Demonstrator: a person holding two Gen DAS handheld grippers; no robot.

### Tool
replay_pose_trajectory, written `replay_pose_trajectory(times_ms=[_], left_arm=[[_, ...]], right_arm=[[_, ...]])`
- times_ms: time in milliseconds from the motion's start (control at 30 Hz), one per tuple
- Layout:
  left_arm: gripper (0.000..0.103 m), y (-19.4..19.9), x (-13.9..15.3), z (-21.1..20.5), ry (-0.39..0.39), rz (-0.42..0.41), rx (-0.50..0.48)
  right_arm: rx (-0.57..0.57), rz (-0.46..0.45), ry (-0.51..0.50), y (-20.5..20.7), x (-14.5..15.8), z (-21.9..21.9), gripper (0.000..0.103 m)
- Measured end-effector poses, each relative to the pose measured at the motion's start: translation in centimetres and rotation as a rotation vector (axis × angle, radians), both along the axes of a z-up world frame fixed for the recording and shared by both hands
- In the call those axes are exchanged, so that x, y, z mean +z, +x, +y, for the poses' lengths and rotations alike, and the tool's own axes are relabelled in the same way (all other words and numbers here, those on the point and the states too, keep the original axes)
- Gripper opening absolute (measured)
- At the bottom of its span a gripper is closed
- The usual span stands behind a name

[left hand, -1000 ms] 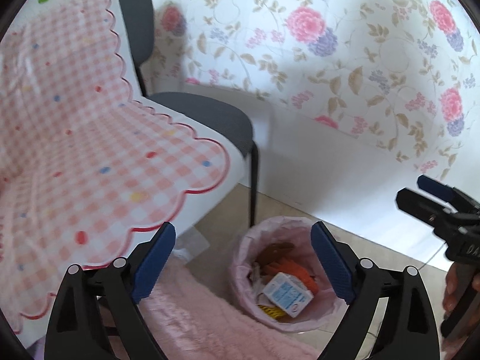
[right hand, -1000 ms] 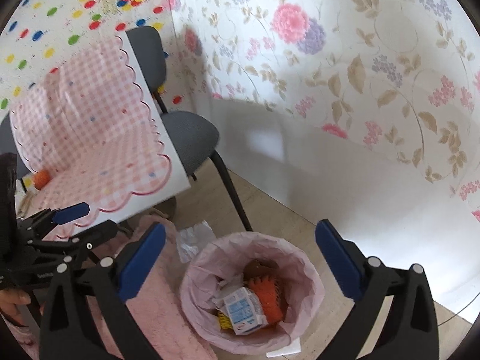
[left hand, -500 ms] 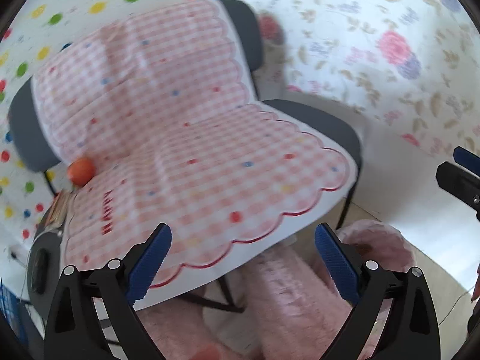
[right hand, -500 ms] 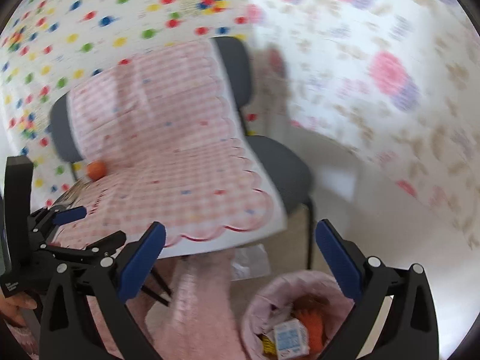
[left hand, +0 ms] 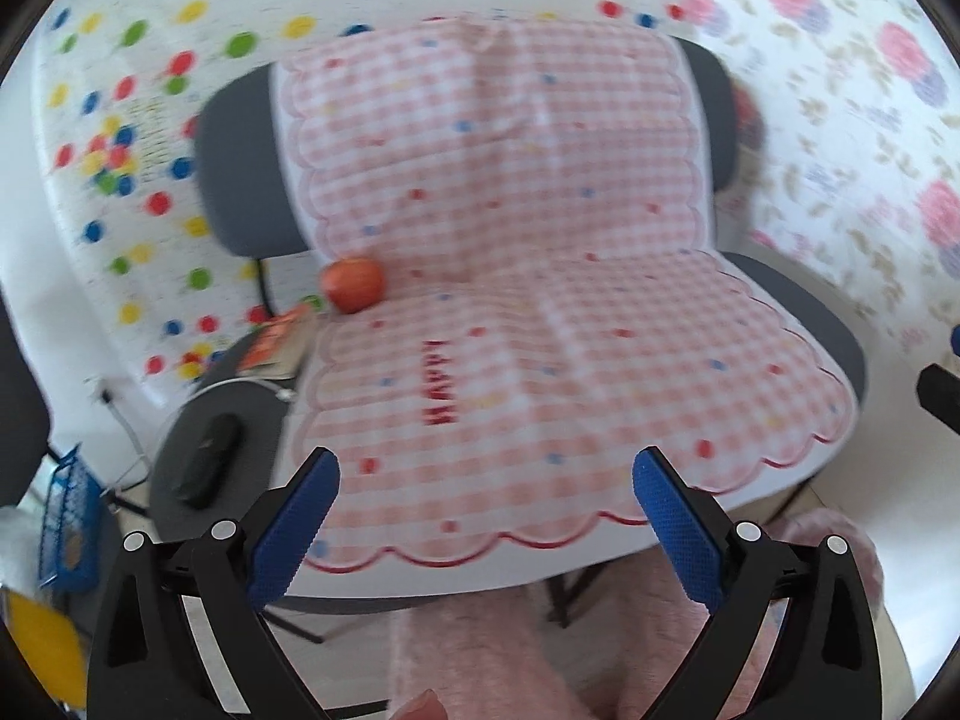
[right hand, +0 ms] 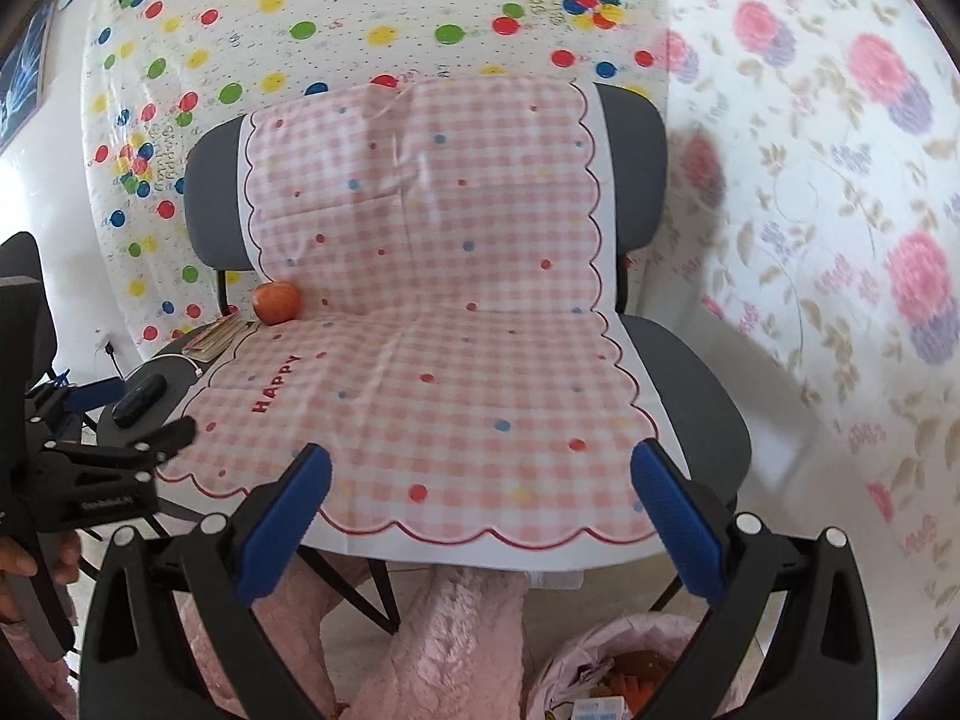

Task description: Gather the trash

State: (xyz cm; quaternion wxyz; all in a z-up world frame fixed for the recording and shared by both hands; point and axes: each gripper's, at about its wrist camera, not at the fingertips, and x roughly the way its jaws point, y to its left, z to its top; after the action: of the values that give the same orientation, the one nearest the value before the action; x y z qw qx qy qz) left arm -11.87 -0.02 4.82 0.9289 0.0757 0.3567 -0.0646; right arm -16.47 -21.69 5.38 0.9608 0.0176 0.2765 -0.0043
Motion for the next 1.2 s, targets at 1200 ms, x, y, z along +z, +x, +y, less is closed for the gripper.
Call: replay_pose_trajectory(times_ms=[1200], left_arm=[[0.097,1.5,0.5,3.9,0.002,0.015,0.085]], right_arm=[[0.000,0.048,0.040,2.9,-1.3,1.0,0.098]])
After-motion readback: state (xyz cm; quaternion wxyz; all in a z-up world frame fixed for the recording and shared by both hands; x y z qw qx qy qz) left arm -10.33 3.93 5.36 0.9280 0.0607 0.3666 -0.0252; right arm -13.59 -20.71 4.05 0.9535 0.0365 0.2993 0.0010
